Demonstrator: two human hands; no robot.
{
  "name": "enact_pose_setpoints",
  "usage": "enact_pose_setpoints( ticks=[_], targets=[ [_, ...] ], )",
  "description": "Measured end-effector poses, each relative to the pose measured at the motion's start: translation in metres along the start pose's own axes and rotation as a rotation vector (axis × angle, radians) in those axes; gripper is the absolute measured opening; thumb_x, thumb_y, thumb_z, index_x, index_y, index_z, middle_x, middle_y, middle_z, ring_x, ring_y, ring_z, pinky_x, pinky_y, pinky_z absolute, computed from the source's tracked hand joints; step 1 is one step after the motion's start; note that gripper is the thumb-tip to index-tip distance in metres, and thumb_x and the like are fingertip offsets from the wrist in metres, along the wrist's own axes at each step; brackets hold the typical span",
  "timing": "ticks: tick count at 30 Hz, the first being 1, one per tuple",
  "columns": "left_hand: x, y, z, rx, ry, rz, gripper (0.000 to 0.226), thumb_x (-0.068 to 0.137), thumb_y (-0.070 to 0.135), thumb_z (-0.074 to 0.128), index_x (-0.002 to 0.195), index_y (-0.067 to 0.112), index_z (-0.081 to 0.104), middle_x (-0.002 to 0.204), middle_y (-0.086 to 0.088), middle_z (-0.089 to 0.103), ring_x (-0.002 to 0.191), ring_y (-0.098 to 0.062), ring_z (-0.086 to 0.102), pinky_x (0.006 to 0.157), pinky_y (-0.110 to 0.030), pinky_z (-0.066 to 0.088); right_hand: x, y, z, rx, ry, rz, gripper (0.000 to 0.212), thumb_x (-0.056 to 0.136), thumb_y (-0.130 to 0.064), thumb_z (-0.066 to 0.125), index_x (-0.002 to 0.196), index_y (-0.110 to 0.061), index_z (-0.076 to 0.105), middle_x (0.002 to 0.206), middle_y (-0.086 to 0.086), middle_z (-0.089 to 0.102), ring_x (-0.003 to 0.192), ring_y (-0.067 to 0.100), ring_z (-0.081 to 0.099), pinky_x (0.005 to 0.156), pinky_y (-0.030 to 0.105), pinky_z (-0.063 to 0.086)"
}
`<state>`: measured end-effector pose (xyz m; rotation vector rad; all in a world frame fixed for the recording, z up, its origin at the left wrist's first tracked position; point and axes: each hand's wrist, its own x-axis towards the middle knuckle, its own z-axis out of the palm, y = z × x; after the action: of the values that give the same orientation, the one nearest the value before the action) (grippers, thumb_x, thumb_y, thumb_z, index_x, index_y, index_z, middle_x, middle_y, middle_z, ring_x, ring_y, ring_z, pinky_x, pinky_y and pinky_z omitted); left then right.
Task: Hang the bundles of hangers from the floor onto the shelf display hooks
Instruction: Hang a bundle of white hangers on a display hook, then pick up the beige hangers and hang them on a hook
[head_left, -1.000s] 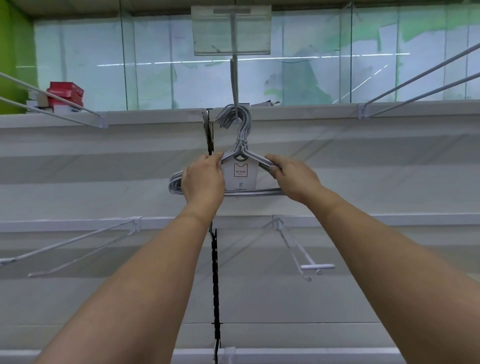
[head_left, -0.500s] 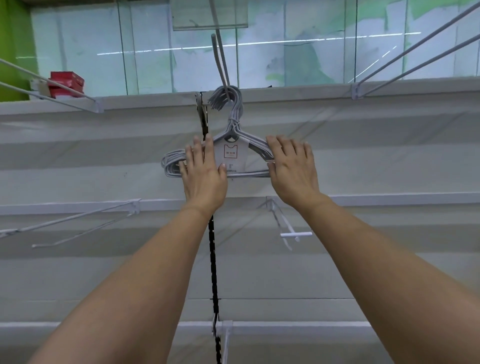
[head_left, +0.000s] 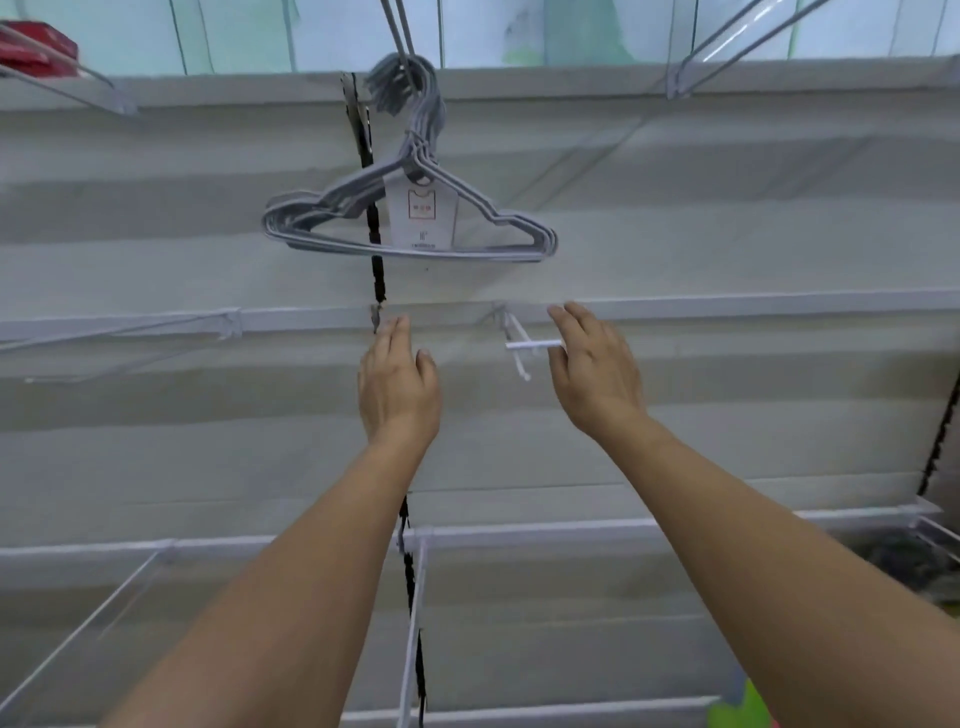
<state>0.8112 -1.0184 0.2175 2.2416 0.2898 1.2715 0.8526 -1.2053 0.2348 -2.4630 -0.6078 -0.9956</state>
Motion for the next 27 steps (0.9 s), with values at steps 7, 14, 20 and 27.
enact_pose_setpoints(
  ticks=[7, 14, 20, 27],
  targets=[
    [-0.082, -0.016, 0.020, -0.006, -0.248, -0.155, 0.044, 0.101, 0.020, 0.033, 0.144, 0.010, 0.037, 0.149, -0.008, 0.039, 0.133, -0.027, 0.039, 0.107, -0.036, 0.031, -0.086, 0.011, 0.020, -0.057, -0.159, 0.113, 0.041, 0.101, -0.023, 0.037, 0.141, -0.016, 0.042, 0.146, 0.004, 0.042, 0.126, 0.028, 0.043, 0.106, 0.035, 0.028],
    [-0.169, -0.028, 0.023, -0.046, -0.454, -0.186, 0.044, 0.102, 0.022, 0.032, 0.144, 0.009, 0.038, 0.151, -0.006, 0.037, 0.137, -0.022, 0.035, 0.110, -0.030, 0.027, -0.186, 0.008, 0.033, -0.076, -0.266, 0.201, 0.045, 0.094, -0.026, 0.034, 0.131, -0.009, 0.054, 0.134, 0.012, 0.055, 0.118, 0.032, 0.053, 0.101, 0.039, 0.038],
    [-0.237, -0.034, 0.018, -0.040, -0.620, -0.173, 0.042, 0.102, 0.024, 0.032, 0.141, 0.013, 0.041, 0.145, -0.007, 0.044, 0.128, -0.028, 0.045, 0.101, -0.034, 0.037, -0.282, 0.003, 0.027, -0.103, -0.364, 0.364, 0.040, 0.097, -0.026, 0.034, 0.130, -0.013, 0.053, 0.129, 0.008, 0.056, 0.113, 0.032, 0.054, 0.092, 0.037, 0.042],
    [-0.336, -0.023, 0.019, -0.081, -0.871, -0.089, 0.040, 0.101, 0.020, 0.035, 0.138, 0.009, 0.045, 0.143, -0.010, 0.047, 0.126, -0.028, 0.047, 0.099, -0.031, 0.036, -0.398, 0.021, 0.002, -0.128, -0.412, 0.597, 0.032, 0.099, -0.022, 0.040, 0.127, -0.014, 0.052, 0.122, 0.009, 0.059, 0.109, 0.031, 0.055, 0.086, 0.039, 0.044]
  ],
)
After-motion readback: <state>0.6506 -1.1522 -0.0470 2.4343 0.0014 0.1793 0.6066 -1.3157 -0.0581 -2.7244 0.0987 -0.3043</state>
